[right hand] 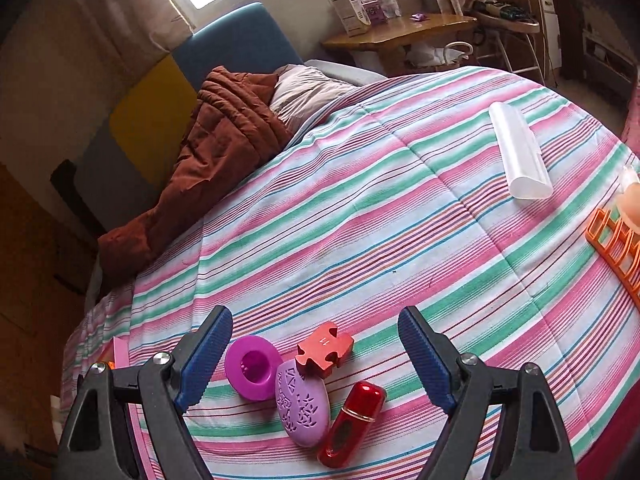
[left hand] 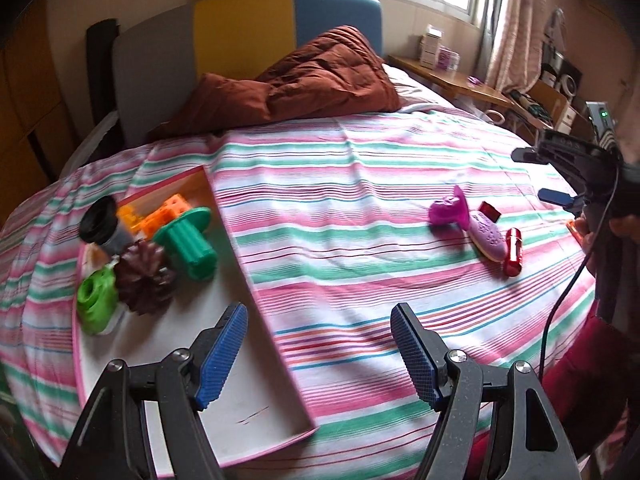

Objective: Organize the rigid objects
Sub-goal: 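Move both grippers back toward the magenta cup and lilac egg, then grasp the magenta cup with the left gripper while the right grasps the lilac egg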

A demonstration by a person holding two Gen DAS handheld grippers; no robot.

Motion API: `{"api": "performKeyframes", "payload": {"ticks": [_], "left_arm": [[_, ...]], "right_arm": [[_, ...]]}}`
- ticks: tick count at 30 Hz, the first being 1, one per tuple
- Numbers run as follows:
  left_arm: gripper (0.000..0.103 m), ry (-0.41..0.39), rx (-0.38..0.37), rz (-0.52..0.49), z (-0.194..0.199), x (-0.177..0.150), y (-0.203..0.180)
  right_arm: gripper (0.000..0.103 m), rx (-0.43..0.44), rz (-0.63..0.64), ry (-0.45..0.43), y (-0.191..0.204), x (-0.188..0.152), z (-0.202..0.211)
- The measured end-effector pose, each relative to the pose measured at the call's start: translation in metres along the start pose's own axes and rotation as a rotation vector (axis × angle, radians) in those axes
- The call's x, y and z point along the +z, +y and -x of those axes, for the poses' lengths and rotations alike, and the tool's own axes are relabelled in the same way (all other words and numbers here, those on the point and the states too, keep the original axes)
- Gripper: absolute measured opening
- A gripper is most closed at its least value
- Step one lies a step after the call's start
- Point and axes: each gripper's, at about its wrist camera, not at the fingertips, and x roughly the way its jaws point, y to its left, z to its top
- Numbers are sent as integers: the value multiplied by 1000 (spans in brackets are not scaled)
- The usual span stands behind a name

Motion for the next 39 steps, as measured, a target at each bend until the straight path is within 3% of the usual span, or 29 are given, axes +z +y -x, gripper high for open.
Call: {"api": "performKeyframes", "payload": {"ticks": [15,18,26,30,33,39], "left_arm": [[75,73,-171,-61,-73,65,-78],[86,68,-183,-59,-84,78,-91],[85,88,-192,-63,-126,100,-114],[76,109,-204,-81,-148,103,-122],[49,166,-225,-76,-166,99,-122],[48,146,-233,-60,-154,87,-111]], "right_arm": [[86,26,-55,38,-9,1,-7],[86,35,-49,46,-8,2,-9],[86,50,-39,48,-5,2,-10],[86,55,-34,52,-4,3,-11],[86,59,-34,55,-5,3,-12],[86,62,-23,69,-3,3,-14]]}}
